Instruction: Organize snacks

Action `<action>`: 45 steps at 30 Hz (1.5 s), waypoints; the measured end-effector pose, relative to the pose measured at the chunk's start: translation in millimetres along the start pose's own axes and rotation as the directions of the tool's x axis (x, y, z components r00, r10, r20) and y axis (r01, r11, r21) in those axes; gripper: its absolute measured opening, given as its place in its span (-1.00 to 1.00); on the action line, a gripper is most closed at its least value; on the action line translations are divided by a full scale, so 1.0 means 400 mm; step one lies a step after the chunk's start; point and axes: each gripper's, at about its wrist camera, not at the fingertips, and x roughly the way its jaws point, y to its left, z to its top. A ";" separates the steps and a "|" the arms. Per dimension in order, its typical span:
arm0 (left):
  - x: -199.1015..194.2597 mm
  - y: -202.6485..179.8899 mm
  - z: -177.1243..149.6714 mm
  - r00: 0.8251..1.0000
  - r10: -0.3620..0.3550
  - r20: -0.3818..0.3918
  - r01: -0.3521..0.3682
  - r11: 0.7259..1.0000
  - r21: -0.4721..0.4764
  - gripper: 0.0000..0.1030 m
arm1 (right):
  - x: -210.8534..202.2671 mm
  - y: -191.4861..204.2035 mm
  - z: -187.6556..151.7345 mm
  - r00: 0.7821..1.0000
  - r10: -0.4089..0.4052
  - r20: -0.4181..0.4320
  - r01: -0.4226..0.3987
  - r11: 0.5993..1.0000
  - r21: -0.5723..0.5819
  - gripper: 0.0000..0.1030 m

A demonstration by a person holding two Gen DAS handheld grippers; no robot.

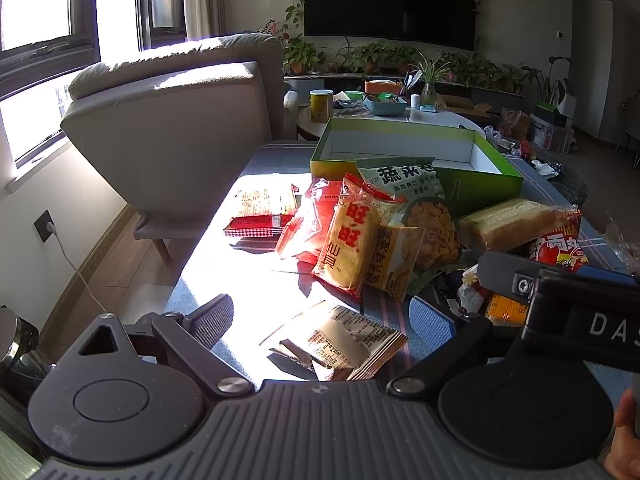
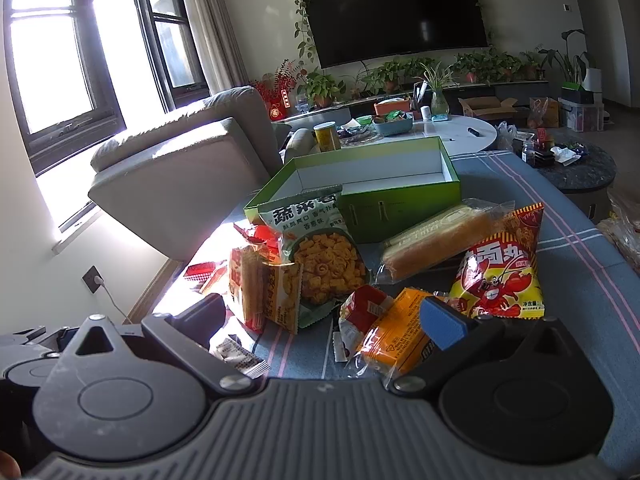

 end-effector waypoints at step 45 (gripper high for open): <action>0.001 0.011 0.005 1.000 -0.012 -0.024 0.011 1.000 -0.026 0.83 | 0.000 -0.006 -0.001 1.000 0.010 -0.004 -0.010 1.000 0.017 0.78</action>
